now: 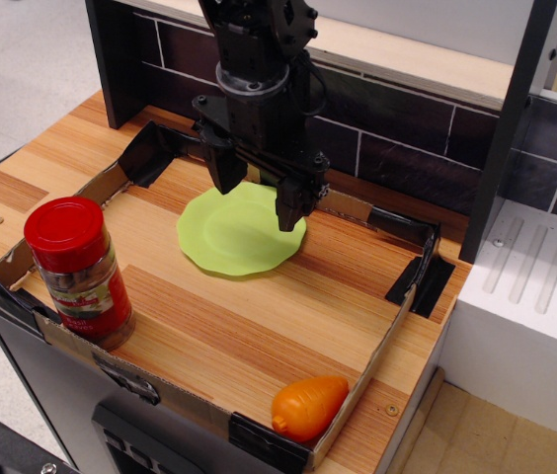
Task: Topple basil bottle
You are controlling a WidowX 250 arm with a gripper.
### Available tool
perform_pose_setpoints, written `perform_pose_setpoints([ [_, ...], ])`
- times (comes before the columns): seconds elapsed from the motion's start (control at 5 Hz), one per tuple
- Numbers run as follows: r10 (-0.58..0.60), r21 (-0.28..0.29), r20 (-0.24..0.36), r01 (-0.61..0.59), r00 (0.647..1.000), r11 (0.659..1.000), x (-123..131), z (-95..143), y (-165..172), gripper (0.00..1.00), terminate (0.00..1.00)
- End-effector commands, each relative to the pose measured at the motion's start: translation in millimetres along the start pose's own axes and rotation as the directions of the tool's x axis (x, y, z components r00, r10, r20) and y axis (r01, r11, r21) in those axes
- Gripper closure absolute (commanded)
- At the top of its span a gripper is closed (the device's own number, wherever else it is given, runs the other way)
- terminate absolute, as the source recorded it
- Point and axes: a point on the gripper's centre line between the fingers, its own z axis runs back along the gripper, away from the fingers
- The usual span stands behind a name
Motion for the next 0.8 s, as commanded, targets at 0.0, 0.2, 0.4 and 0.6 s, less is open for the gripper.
perform_pose_setpoints([
  [0.0,0.000,0.000,0.000,0.000,1.000,1.000,0.0,0.0,0.0,0.00,0.00],
  [0.2,-0.162,-0.048,-0.028,0.161,0.986,0.986,-14.2,7.0,8.1,0.00,0.00],
  [0.4,-0.261,-0.086,-0.026,0.258,0.965,0.962,-25.2,23.6,17.4,0.00,0.00],
  [0.6,-0.298,-0.102,-0.031,0.294,0.954,0.950,-37.8,35.8,25.4,0.00,0.00],
])
